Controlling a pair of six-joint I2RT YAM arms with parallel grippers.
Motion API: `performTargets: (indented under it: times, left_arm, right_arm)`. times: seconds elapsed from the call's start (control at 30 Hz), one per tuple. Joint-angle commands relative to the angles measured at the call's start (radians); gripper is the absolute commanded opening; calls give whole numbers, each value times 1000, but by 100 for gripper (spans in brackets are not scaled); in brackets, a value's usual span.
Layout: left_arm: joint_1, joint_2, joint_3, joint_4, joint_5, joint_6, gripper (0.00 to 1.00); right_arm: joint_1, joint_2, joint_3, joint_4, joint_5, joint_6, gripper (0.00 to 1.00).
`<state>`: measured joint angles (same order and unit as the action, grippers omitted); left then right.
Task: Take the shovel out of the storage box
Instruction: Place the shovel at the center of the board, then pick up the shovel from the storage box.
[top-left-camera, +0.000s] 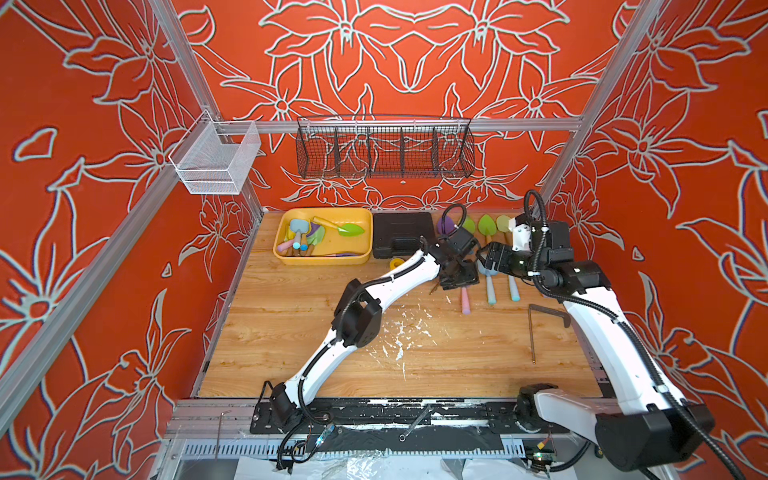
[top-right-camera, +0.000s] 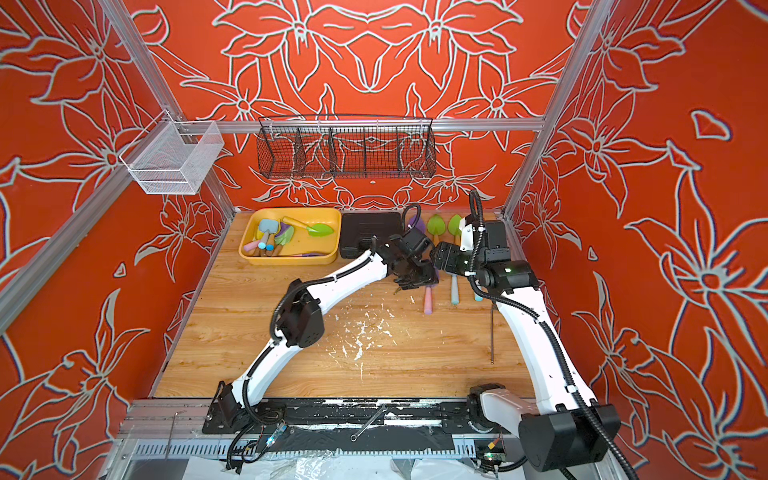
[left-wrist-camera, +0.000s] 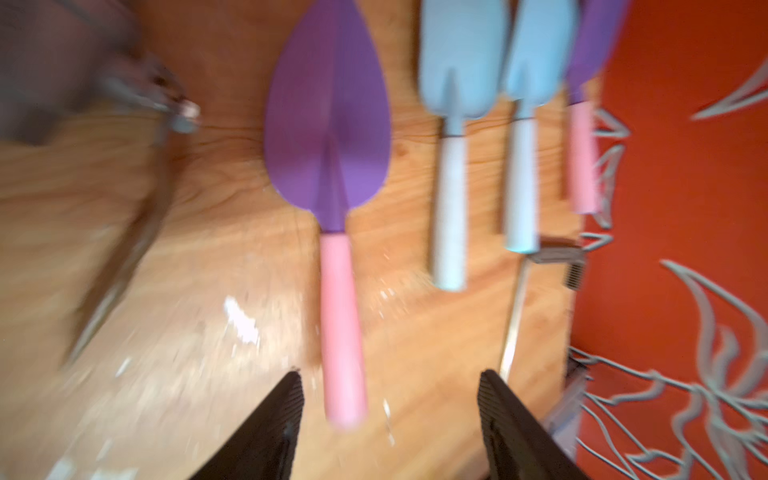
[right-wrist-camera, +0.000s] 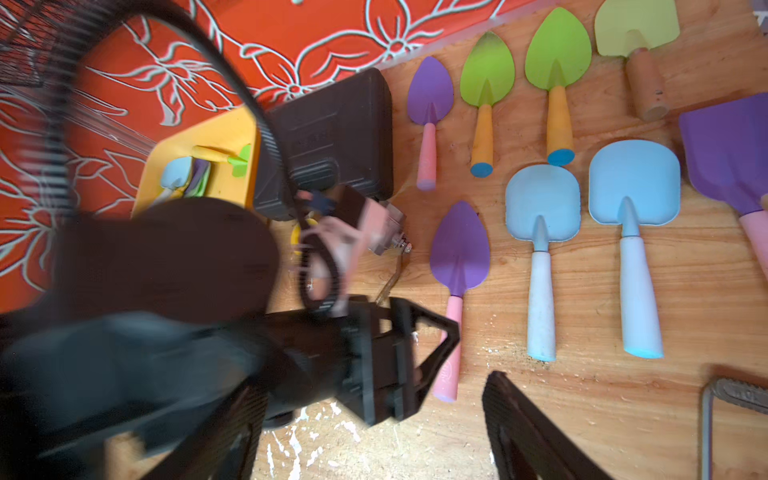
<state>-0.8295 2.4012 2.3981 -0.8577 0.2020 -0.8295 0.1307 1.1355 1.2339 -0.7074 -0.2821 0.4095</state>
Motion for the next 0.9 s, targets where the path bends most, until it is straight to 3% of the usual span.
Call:
performTargets:
  times: [0.0, 0.13, 0.3, 0.4, 0.5, 0.63, 0.87]
  left_arm:
    - [25, -223, -28, -127, -109, 110, 76]
    - [150, -391, -106, -270, -107, 242, 88]
    - [385, -529, -182, -404, -95, 462, 89]
    - [492, -547, -212, -403, -101, 587, 88]
    - [559, -511, -233, -391, -143, 685, 88]
    - [663, -375, -166, -426, -150, 723, 86]
    - [687, -189, -89, -364, -148, 898, 80]
  right_arm:
    - [6, -50, 31, -41, -26, 46, 83]
    - [43, -45, -24, -11, -81, 117, 83]
    - [238, 38, -14, 19, 6, 133, 83]
    - [283, 101, 16, 44, 3, 142, 82]
    - [299, 150, 40, 68, -27, 141, 82]
    - [318, 223, 109, 19, -62, 95, 82]
    - [323, 257, 116, -1, -89, 63, 81]
